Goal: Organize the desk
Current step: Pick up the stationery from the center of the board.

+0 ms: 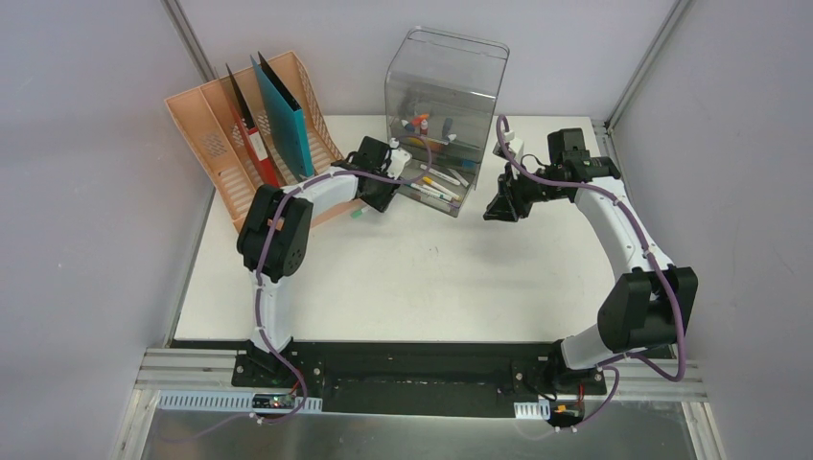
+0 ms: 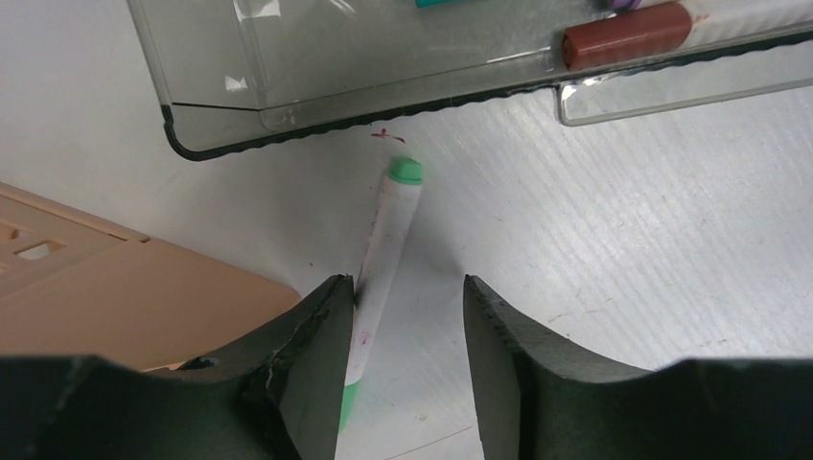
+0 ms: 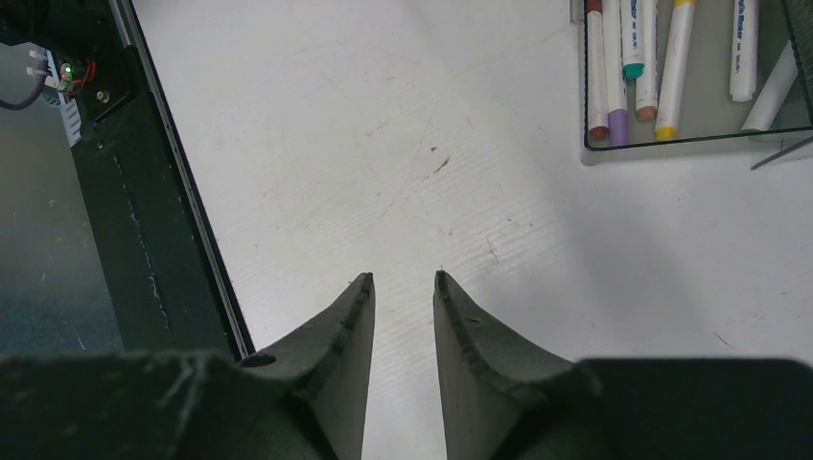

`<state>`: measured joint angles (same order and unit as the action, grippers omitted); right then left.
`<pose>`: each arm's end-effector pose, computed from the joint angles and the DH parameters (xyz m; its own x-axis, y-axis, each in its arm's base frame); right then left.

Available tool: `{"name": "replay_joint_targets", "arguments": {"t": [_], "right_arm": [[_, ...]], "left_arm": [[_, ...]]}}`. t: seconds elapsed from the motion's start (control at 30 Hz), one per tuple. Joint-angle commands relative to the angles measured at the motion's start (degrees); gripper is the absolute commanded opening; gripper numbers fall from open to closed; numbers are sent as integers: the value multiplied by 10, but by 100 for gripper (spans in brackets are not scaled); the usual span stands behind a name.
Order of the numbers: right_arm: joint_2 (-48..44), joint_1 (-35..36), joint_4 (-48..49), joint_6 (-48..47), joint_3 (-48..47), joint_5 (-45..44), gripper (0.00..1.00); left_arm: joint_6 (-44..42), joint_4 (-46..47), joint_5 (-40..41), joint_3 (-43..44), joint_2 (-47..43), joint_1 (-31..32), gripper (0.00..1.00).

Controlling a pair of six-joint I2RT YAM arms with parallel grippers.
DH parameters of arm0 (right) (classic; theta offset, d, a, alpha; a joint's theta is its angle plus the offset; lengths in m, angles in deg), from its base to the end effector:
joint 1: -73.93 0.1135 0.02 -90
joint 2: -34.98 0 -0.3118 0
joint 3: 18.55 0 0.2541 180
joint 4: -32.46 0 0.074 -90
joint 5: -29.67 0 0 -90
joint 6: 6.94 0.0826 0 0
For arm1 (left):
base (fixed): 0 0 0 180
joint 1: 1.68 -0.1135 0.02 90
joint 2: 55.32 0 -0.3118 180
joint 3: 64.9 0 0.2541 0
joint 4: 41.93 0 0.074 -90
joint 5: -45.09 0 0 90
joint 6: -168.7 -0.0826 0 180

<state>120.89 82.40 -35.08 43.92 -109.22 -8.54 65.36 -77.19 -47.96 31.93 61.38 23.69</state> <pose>0.2953 0.1096 0.3344 -0.4003 -0.4544 -0.7958 -0.9016 0.3508 0.2532 0.4395 -0.2133 0.1773 -0.6163 0.5472 -0.5664 0.6141 0.7841 0.0894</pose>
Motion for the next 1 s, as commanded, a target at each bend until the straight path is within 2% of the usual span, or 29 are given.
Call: {"name": "replay_joint_targets", "arguments": {"t": [0.0,0.4,0.53,0.67,0.97], "right_arm": [[-3,-1,3,-15,-8,19,31],[-4,-2,2,-15,-8,21,31],[-3,-1,1,-15,-9,25,31],[0,-1,0,-14,-9,29,31],[0,-1,-2,-14,-9,40,31]], "left_arm": [[-12,-16,7,25,6,-8,44],[13,-41,-3,18,-3,-3,25],[30,-41,-5,-8,-22,4,10],[49,-35,-16,-40,-49,12,0],[125,47,-51,-155,-172,13,0]]}}
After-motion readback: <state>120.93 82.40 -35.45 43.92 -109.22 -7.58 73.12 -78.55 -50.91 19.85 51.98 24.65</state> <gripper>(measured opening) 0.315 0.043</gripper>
